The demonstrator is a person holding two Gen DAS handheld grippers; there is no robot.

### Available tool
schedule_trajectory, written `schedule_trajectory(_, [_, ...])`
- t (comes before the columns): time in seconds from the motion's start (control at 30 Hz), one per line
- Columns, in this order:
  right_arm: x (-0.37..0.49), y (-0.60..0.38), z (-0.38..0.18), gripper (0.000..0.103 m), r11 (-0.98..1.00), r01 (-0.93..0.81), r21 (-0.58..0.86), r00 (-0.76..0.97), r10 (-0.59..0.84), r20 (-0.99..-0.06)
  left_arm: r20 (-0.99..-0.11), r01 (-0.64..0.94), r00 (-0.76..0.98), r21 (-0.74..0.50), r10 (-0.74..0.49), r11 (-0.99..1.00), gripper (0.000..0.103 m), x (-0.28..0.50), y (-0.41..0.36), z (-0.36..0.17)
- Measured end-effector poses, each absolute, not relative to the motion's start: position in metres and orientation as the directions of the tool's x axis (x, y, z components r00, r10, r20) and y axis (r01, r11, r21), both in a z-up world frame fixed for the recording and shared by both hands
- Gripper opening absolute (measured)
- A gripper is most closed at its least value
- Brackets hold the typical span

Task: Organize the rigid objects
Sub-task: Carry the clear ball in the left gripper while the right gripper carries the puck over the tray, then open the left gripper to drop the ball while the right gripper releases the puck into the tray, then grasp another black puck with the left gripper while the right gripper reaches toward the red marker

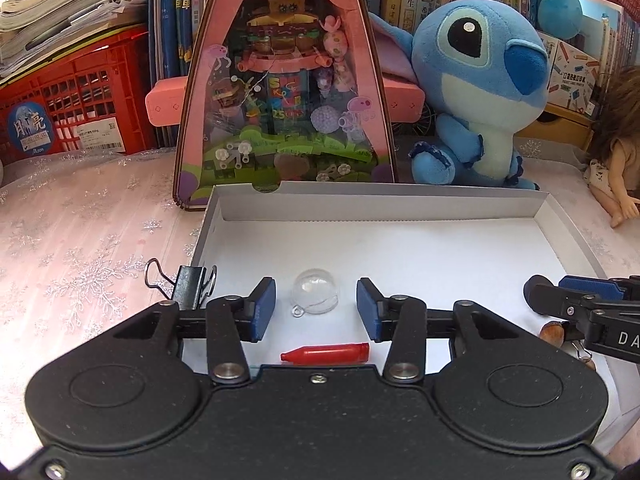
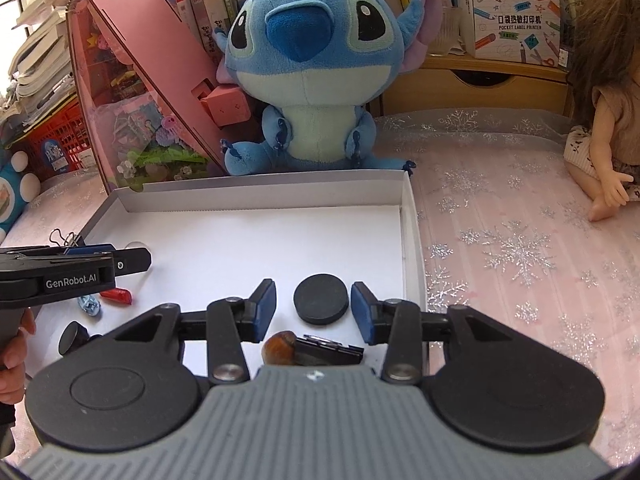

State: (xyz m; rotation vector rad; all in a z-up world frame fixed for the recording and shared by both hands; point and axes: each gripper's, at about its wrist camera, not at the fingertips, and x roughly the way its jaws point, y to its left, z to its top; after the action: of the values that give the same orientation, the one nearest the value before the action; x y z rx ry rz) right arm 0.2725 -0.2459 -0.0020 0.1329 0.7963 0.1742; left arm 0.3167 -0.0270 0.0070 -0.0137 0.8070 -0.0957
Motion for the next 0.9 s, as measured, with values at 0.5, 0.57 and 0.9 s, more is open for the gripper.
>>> schedule_trajectory(0.5, [0.215,-0.245,0.025,0.075,0.972,-0.204,0.118,0.779,0.234,-0.582,-0.647,0.136,0.756,0.008,-0.099,0.991,0.067,0.262,-0.031,0.039])
schedule_trajectory(0.57, [0.204,-0.245,0.028,0.077,0.969,-0.222,0.113,0.784,0.246,-0.57,-0.637,0.141,0.763,-0.003,-0.111,0.99,0.068,0.251,-0.029,0.045])
schedule_trajectory(0.9, [0.147,-0.234,0.038,0.083,0.946,-0.32,0.044,0.795,0.294,-0.53,-0.603,0.198,0.782,0.006,-0.155,0.98,0.071,0.186,-0.027,0.059])
